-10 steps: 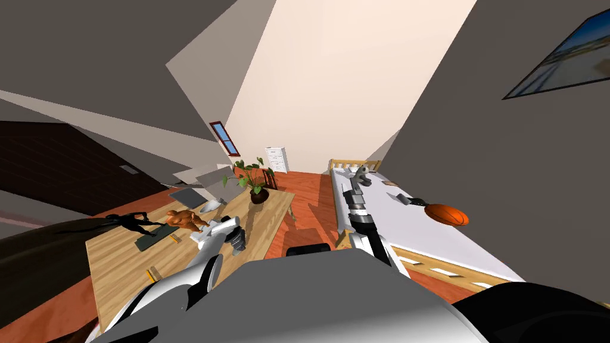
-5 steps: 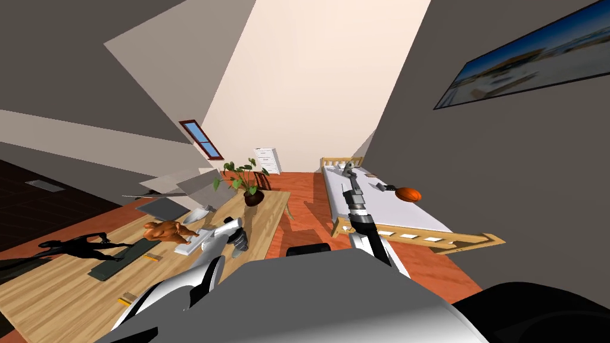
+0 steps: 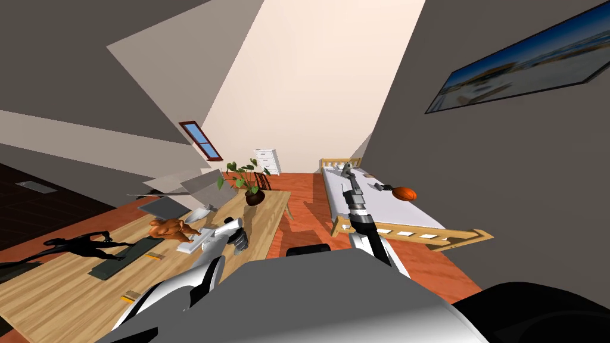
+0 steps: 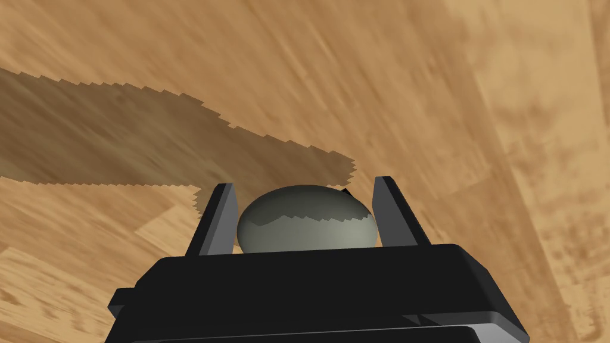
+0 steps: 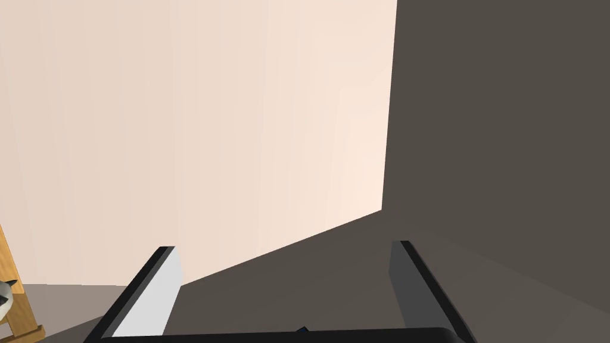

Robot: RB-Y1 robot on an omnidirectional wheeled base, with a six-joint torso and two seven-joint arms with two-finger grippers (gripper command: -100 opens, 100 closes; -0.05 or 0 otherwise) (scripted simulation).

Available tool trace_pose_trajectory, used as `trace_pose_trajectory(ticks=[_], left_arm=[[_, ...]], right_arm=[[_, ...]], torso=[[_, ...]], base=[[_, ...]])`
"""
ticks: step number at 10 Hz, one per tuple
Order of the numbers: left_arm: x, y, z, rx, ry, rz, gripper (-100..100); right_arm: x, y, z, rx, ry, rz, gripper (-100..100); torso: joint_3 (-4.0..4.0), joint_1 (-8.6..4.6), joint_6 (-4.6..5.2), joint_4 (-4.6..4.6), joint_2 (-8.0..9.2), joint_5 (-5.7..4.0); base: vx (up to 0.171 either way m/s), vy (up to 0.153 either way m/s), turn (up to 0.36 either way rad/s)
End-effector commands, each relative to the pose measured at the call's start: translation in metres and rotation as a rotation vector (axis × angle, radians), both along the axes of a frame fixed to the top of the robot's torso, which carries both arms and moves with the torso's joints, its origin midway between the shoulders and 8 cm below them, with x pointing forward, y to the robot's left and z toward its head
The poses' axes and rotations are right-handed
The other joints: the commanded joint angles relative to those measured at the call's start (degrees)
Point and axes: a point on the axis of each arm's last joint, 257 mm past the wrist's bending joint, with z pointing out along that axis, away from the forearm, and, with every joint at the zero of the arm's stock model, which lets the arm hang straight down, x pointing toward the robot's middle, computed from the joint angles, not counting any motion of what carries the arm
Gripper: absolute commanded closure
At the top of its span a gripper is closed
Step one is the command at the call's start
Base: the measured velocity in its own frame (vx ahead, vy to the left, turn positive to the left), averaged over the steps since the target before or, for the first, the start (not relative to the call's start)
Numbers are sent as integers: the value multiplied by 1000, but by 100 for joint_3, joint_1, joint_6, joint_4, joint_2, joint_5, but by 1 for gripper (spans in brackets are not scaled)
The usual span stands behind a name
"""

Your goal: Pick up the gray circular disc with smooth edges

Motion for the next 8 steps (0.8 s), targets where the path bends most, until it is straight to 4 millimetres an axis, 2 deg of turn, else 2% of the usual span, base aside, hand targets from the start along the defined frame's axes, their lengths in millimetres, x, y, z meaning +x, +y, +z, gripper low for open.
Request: trace_pose_trajectory(ticks=[1,2,3,4,8], left_arm=[[0,0,0,0,0,0,100],[0,0,0,0,0,0,100],[0,0,0,0,0,1,0],[1,3,3,1,-1,-21,100],[5,11,12,0,-1,-121,100]], right_arm=[[0,0,0,0,0,0,0],[0,0,0,0,0,0,0],[0,0,0,0,0,0,0],[0,0,0,0,0,0,0],[0,0,0,0,0,0,0]], torso=[[0,0,0,0,0,0],[-1,0,1,0,-1,0],[-1,0,1,0,-2,0],[-1,0,1,-1,-2,0],[-31,-38,2,-10,-57,-9]], base=[[0,0,0],[0,0,0],[0,0,0],[61,-56,232],[140,-92,279]])
